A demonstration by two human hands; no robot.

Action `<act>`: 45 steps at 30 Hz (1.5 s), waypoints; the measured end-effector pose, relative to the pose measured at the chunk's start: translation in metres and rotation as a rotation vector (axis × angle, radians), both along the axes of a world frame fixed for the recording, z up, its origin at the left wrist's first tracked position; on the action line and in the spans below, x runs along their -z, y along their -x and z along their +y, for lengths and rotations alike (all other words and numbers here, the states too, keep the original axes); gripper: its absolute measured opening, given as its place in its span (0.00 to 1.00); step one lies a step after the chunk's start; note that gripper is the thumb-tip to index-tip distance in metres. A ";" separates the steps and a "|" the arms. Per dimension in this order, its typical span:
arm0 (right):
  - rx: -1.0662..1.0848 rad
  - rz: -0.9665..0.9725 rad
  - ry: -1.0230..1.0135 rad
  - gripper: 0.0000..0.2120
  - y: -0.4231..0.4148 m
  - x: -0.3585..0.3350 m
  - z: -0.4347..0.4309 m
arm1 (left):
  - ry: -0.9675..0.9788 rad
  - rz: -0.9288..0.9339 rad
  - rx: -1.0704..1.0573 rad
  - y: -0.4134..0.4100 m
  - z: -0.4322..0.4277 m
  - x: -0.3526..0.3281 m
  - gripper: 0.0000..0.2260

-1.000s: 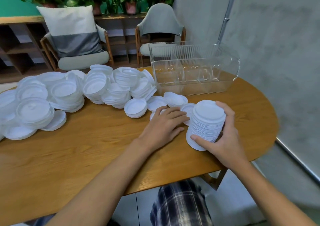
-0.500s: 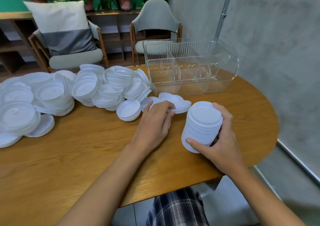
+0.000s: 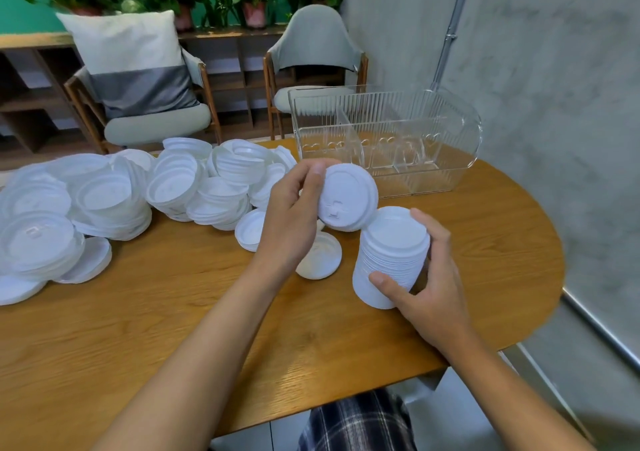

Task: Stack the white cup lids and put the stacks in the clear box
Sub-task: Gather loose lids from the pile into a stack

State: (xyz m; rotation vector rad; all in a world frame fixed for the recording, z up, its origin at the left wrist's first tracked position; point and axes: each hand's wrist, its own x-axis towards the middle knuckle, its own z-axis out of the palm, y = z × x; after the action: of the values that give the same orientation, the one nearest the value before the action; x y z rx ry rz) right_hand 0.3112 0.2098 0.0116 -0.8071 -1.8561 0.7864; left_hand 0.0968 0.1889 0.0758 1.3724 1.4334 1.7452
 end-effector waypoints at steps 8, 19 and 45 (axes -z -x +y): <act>0.021 0.134 0.000 0.37 0.013 0.002 -0.004 | 0.038 0.202 0.104 -0.024 0.022 -0.006 0.07; 0.038 0.104 -0.042 0.38 0.017 0.005 -0.001 | -0.100 0.489 0.124 -0.024 0.008 -0.004 0.17; 0.040 0.120 -0.032 0.37 0.018 0.007 -0.001 | 0.072 0.341 0.399 -0.017 -0.003 -0.002 0.40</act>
State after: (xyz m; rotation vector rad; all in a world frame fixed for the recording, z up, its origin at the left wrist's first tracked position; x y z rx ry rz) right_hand 0.2932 0.2085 0.0047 -0.7581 -1.7368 0.7617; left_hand 0.1139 0.1856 0.0779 1.8325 1.2585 1.2396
